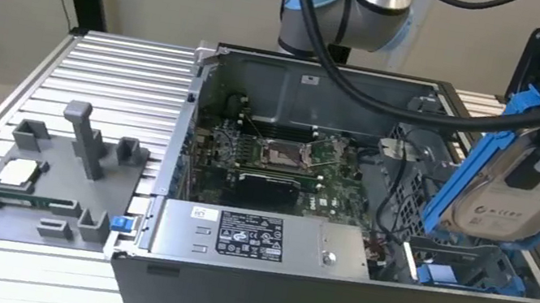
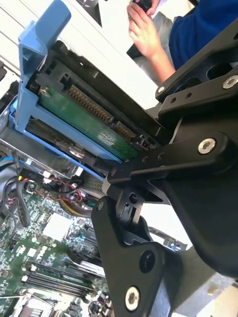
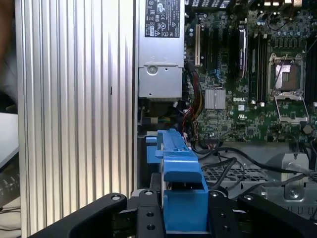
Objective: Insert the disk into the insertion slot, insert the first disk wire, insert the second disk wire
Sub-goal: 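Insert the disk into the insertion slot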
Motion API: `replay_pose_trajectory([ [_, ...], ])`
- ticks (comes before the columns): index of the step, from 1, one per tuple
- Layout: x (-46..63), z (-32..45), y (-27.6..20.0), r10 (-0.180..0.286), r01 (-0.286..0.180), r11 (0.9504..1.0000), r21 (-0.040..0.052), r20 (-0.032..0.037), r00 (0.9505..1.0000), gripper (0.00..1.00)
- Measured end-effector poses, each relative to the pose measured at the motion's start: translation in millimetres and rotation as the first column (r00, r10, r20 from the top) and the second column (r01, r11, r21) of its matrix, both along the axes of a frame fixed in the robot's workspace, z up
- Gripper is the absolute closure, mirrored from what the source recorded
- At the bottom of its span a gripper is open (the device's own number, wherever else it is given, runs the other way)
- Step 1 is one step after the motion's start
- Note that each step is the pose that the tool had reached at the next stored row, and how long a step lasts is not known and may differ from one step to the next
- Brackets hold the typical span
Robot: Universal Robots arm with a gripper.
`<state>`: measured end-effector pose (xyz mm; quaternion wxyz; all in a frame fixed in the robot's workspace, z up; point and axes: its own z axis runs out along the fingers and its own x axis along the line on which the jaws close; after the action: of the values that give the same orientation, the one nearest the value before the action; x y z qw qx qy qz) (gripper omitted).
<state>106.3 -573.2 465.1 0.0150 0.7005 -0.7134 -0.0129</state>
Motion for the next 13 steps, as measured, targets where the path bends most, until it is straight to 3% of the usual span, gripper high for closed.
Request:
replay_pose_trajectory([
  [13, 0.3, -3.5, 0.0, 0.000, 0.000, 1.0000, -0.0001, 0.0000, 1.0000, 1.00],
])
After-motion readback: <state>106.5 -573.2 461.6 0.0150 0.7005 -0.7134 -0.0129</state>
